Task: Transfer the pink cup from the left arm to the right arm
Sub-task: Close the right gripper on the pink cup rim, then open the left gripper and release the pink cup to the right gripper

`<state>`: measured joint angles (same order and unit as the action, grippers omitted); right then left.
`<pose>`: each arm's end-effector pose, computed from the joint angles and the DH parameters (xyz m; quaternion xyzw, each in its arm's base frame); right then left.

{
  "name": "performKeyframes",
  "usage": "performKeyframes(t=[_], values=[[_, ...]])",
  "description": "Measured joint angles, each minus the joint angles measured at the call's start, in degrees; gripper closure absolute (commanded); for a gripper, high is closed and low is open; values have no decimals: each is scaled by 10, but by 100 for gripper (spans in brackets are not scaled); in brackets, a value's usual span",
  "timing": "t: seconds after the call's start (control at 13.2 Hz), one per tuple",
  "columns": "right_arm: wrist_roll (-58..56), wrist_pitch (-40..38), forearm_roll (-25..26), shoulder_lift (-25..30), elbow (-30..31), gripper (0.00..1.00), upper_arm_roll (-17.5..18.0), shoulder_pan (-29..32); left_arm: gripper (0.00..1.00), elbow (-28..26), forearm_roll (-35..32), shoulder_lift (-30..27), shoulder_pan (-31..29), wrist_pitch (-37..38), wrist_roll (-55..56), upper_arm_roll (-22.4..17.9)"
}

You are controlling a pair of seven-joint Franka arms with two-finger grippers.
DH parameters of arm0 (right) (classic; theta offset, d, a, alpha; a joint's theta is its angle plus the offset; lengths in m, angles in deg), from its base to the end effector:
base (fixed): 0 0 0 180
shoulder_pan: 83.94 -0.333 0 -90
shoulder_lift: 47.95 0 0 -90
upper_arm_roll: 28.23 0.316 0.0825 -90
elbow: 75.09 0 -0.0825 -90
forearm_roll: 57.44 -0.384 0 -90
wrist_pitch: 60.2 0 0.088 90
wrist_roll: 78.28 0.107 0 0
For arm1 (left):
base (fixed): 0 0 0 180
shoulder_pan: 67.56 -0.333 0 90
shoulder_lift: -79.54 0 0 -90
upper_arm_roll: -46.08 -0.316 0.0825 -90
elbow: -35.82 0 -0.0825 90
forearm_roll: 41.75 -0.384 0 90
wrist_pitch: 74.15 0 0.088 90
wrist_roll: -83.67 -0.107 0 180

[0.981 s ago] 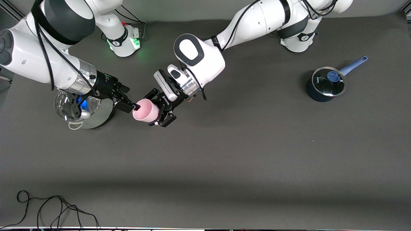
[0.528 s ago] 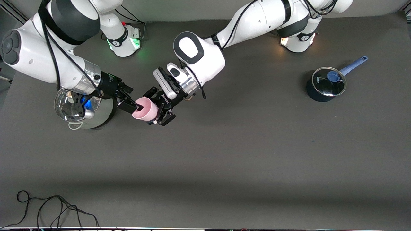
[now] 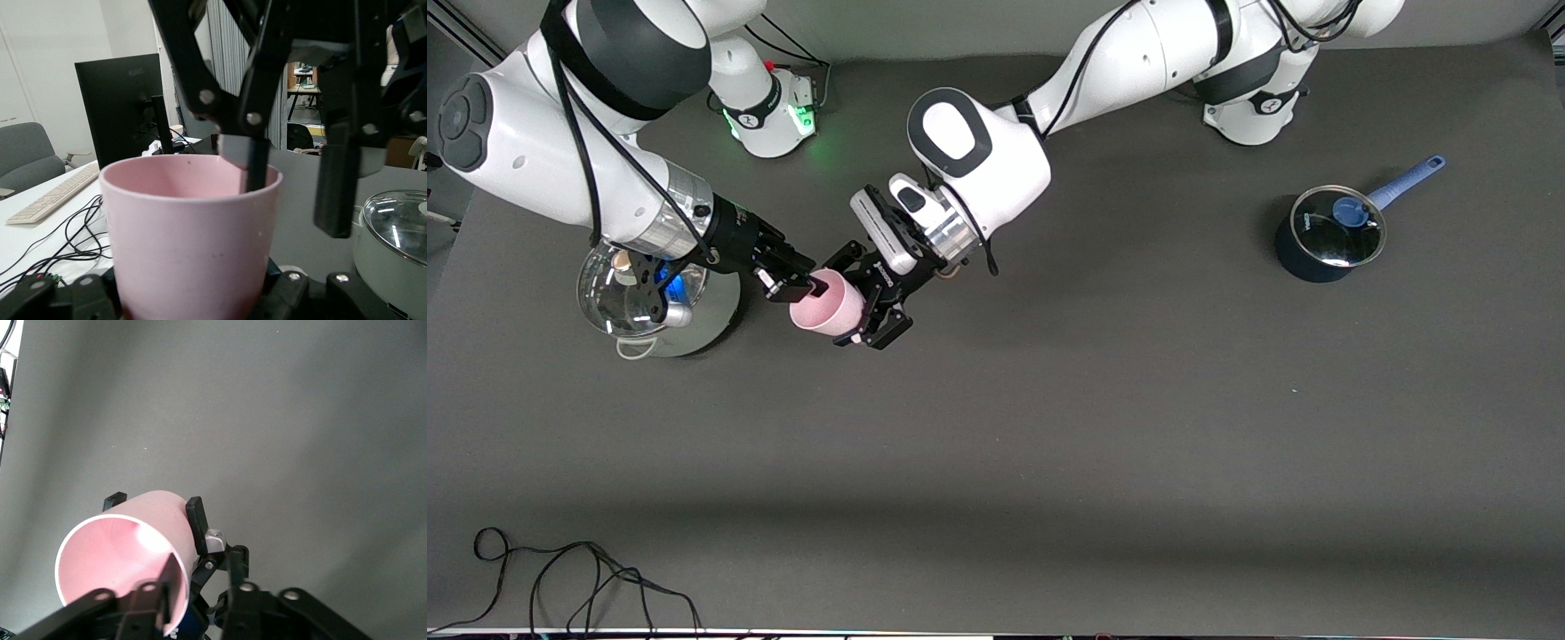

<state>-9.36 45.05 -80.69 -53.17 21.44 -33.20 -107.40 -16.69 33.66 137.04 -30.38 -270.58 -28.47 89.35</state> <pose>0.5577 0.2218 0.5476 -0.8665 0.4597 0.1109 0.1598 0.5029 -0.6079 0.4031 0.6895 -0.3900 0.5518 0.2609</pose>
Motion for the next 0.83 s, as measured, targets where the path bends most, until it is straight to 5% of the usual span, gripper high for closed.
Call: performKeyframes(t=[0.53, 0.6, 0.68, 0.83], values=[[5, 7, 0, -1, -8, 100, 0, 0, 100, 0, -4, -2, 2, 0, 0, -1], [5, 7, 0, -1, -9, 100, 0, 0, 64, 1, -5, -2, 2, 0, 0, -2], [5, 8, 0, -2, -10, 100, 0, 0, 2, 1, -10, -3, 2, 0, 0, -5], [5, 16, 0, -7, -16, 100, 0, -2, 0, 1, -29, -3, 3, 1, 6, -14]])
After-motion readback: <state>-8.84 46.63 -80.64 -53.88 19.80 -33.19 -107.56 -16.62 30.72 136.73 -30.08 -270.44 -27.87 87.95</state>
